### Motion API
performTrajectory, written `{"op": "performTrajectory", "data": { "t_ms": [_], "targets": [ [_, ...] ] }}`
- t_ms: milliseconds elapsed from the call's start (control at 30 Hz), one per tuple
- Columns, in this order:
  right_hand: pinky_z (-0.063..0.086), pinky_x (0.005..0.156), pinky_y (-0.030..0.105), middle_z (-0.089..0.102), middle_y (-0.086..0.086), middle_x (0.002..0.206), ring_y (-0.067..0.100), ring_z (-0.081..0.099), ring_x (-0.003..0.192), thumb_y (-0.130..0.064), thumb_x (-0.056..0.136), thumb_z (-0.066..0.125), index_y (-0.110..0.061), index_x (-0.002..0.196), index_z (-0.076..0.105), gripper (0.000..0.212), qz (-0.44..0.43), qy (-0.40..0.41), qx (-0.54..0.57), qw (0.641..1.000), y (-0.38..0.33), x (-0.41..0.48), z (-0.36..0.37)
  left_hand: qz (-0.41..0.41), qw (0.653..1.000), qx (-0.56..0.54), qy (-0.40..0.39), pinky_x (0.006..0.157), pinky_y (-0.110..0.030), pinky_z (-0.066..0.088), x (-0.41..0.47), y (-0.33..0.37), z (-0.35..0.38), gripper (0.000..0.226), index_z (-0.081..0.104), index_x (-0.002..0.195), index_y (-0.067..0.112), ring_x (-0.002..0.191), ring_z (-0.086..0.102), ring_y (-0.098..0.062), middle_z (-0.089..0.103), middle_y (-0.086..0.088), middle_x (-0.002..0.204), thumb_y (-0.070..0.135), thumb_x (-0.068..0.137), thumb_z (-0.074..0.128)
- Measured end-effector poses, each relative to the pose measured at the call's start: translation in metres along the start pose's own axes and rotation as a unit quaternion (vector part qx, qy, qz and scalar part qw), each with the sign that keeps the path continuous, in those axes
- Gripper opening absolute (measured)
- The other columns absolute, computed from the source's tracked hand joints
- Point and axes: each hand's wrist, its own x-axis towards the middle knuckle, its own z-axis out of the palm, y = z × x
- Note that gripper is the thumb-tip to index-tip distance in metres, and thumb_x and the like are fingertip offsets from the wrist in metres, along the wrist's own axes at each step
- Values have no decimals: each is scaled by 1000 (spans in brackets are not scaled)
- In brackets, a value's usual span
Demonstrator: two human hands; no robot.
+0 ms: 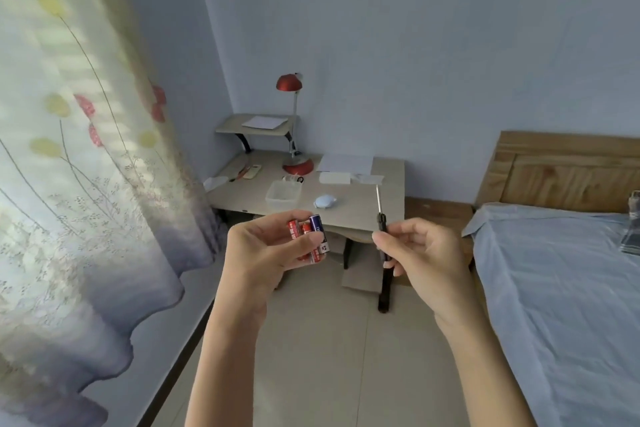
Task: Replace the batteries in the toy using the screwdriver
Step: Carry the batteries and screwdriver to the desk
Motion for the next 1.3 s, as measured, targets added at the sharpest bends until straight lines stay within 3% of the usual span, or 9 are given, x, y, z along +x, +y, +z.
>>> {"op": "performTrajectory", "data": {
  "t_ms": [333,467,700,867,1300],
  "targets": [
    [55,58,32,79,11,84,20,72,60,-16,88,85,-9,94,77,12,57,7,-22,998,47,163,36,-34,999,24,-4,78,-41,68,182,-30,10,30,83,106,5,84,80,-35,80,-24,97,-5,77,88],
    [55,56,26,78,12,85,16,71,59,-16,89,85,-9,95,77,12,63,33,-17,997,58,235,55,-39,999,28,-26,78,-41,68,269,-37,13,32,82,106,4,86,79,-39,81,-23,98,-4,76,88],
    [55,60,32,78,9,80,18,71,61,-17,88,85,-11,94,77,11,84,69,-21,994,85,343,85,-62,996,49,-50,75,-38,68,411,-57,14,29,82,102,5,83,80,-35,82,-20,95,-7,77,88],
    [54,57,32,77,13,80,19,71,61,-14,88,85,-9,93,77,11,111,84,-32,990,113,418,87,-85,992,66,-65,84,-44,68,496,-88,30,29,82,104,6,89,80,-40,82,-18,95,-6,79,87],
    [52,56,32,76,9,68,21,71,57,-13,86,84,-10,86,77,8,226,64,-105,966,246,619,74,-135,978,132,-92,77,-44,68,728,-230,91,28,83,103,1,73,76,-31,80,-24,92,-10,77,88]
  ]
}}
